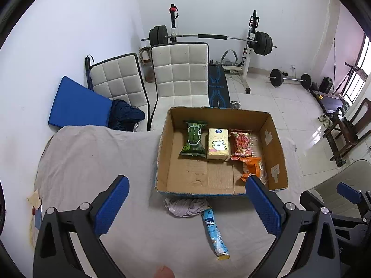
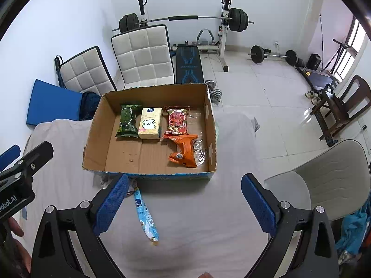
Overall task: Organize soft objects
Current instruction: 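Lift both tools out of the box toward the drink tube and cloth, then grasp the lilac cloth with the left tool while the right tool grasps the blue drink tube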
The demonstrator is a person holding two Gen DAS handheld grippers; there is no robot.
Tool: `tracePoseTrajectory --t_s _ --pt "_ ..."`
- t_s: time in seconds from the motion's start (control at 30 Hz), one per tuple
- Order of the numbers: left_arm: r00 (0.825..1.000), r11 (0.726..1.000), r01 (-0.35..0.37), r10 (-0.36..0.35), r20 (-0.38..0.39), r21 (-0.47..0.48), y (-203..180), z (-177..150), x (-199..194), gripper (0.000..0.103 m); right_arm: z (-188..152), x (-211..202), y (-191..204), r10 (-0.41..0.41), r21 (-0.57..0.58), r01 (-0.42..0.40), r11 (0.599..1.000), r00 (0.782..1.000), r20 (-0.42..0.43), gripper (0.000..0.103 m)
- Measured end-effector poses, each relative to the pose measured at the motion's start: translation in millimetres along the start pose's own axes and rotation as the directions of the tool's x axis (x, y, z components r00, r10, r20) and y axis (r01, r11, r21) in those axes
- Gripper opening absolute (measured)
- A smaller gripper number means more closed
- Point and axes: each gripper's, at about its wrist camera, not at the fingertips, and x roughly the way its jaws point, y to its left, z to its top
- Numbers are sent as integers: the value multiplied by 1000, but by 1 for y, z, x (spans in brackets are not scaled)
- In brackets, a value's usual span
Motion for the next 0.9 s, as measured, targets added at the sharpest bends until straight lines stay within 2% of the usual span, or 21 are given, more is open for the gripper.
tracePoseTrajectory --t_s 0.07,0.17,0.27,0.4,0.5,0.63,0.67,0.77,0.83,0.87,0.9 --pt "1000 1000 -21 21 -18 -6 5 -7 8 103 -5 8 2 5 0 -5 1000 1000 -15 99" --pt "997 998 -46 44 -66 -33 19 -25 26 103 -19 43 9 27 -5 -27 1000 994 -107 99" --pt "985 995 -84 73 -159 -61 38 -53 55 103 -45 96 29 65 -24 -73 997 968 -243 99" --pt "944 987 -130 95 -316 -90 62 -94 101 103 -89 173 60 100 -42 -128 991 904 -415 99" --pt "912 984 -147 97 -399 -97 71 -117 125 103 -115 220 78 100 -39 -138 990 858 -503 99" --pt "881 981 -150 75 -468 -126 81 -139 149 103 -131 251 85 68 -48 -111 993 839 -540 96" --pt "874 980 -146 64 -482 -135 81 -143 155 103 -133 255 85 61 -50 -105 993 837 -544 92" --pt "854 974 -113 -5 -520 -195 81 -150 169 103 -139 264 84 29 -73 -85 994 827 -562 65" --pt "844 967 -85 -59 -533 -242 78 -149 179 103 -139 261 83 3 -115 -78 990 838 -545 59" --pt "840 962 -72 -84 -536 -263 76 -149 182 103 -140 260 82 -9 -130 -73 989 841 -541 50" --pt "837 956 -58 -110 -535 -288 74 -148 186 103 -140 258 77 -11 -130 -70 989 843 -537 36"
